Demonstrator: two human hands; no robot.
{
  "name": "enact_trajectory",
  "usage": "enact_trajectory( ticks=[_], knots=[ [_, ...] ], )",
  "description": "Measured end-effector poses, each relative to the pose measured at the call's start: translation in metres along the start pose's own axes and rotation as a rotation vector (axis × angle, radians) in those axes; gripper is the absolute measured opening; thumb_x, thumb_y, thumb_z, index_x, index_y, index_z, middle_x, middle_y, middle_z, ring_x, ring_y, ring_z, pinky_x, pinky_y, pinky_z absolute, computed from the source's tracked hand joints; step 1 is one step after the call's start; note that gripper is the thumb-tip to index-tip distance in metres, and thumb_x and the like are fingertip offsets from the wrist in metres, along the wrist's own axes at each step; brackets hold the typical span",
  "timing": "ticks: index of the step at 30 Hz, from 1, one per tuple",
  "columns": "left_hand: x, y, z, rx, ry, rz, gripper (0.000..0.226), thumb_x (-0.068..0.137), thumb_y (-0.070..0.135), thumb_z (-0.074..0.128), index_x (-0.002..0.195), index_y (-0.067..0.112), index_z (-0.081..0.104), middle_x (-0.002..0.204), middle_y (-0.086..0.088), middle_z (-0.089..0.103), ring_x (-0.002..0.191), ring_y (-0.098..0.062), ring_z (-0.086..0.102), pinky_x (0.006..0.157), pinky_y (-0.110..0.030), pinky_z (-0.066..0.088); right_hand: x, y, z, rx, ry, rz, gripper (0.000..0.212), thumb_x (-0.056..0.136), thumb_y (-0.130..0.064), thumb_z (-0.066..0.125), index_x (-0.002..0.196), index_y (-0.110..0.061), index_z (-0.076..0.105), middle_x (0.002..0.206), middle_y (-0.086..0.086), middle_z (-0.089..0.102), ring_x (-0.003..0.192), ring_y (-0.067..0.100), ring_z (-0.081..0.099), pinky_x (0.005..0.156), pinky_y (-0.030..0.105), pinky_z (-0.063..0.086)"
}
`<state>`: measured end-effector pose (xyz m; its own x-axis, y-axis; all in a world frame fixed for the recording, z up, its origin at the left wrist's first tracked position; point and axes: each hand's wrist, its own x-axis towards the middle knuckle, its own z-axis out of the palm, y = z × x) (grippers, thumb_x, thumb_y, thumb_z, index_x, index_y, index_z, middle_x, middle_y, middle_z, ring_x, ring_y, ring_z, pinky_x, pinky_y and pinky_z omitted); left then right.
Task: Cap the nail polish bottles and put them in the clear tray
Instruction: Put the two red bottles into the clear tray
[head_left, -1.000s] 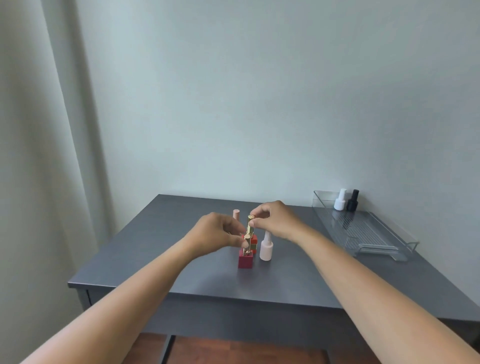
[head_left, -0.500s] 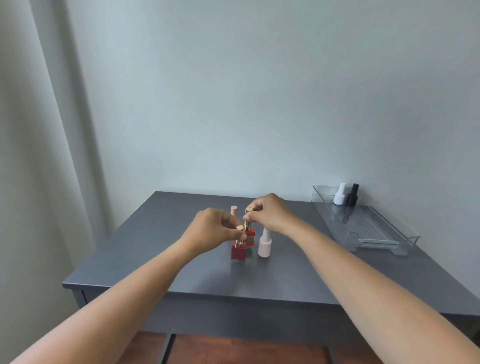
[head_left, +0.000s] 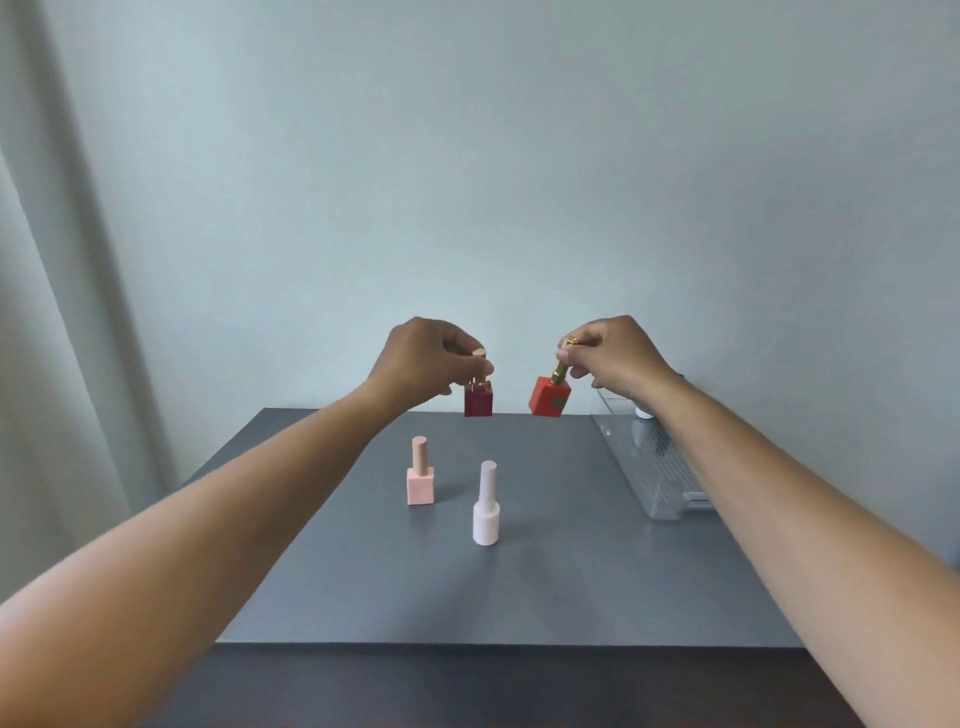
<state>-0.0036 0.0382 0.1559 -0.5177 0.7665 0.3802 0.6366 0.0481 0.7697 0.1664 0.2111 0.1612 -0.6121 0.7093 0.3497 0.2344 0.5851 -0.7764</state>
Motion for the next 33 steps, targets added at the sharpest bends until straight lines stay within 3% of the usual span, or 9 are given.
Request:
enact_trajectory(
  ticks=[7, 12, 21, 28, 33],
  knots=[
    [0.066, 0.021, 0.077, 0.012, -0.110, 0.022, 0.006, 0.079, 0.014, 0.072, 0.084, 0.013, 0.076, 0.081, 0.001, 0.079, 0.077, -0.012, 0.075, 0.069, -0.033, 0.063, 0.041, 0.062, -0.049, -0.149, 0.111, 0.101, 0.008, 0.083, -0.013, 0.067, 0.083, -0.007, 0.073, 0.083, 0.010, 0.074, 0.082, 0.024, 0.070, 0.073, 0.035, 0.055],
    [0.113, 0.033, 0.130, 0.015, -0.182, 0.010, 0.004, 0.078, 0.012, 0.073, 0.082, 0.011, 0.075, 0.082, -0.002, 0.079, 0.076, -0.014, 0.076, 0.069, -0.034, 0.064, 0.070, 0.096, -0.072, -0.179, 0.193, 0.142, 0.008, 0.083, -0.012, 0.066, 0.085, -0.006, 0.072, 0.078, -0.001, 0.069, 0.070, 0.014, 0.063, 0.058, 0.023, 0.044],
    [0.181, 0.022, 0.205, 0.015, -0.211, -0.077, 0.015, 0.076, 0.008, 0.079, 0.090, 0.005, 0.074, 0.082, -0.008, 0.078, 0.070, -0.014, 0.075, 0.062, -0.030, 0.063, 0.114, 0.137, -0.064, -0.205, 0.184, 0.156, 0.008, 0.085, -0.011, 0.070, 0.093, -0.012, 0.069, 0.090, 0.008, 0.071, 0.081, 0.024, 0.071, 0.075, 0.036, 0.058],
    [0.203, -0.003, 0.237, 0.115, -0.249, -0.112, 0.014, 0.077, 0.005, 0.079, 0.089, 0.005, 0.073, 0.080, -0.010, 0.077, 0.075, -0.018, 0.076, 0.064, -0.034, 0.064, 0.133, 0.167, -0.044, -0.275, 0.152, 0.195, 0.009, 0.085, -0.008, 0.069, 0.093, -0.012, 0.069, 0.088, 0.005, 0.069, 0.082, 0.021, 0.068, 0.074, 0.033, 0.056],
    [0.211, -0.017, 0.249, 0.203, -0.261, -0.111, 0.024, 0.072, 0.014, 0.087, 0.092, 0.009, 0.074, 0.083, -0.006, 0.074, 0.081, -0.023, 0.075, 0.067, -0.033, 0.062, 0.141, 0.181, -0.032, -0.321, 0.140, 0.186, 0.011, 0.085, -0.004, 0.068, 0.083, -0.014, 0.071, 0.080, -0.003, 0.066, 0.066, 0.006, 0.058, 0.066, 0.026, 0.048]
  ],
)
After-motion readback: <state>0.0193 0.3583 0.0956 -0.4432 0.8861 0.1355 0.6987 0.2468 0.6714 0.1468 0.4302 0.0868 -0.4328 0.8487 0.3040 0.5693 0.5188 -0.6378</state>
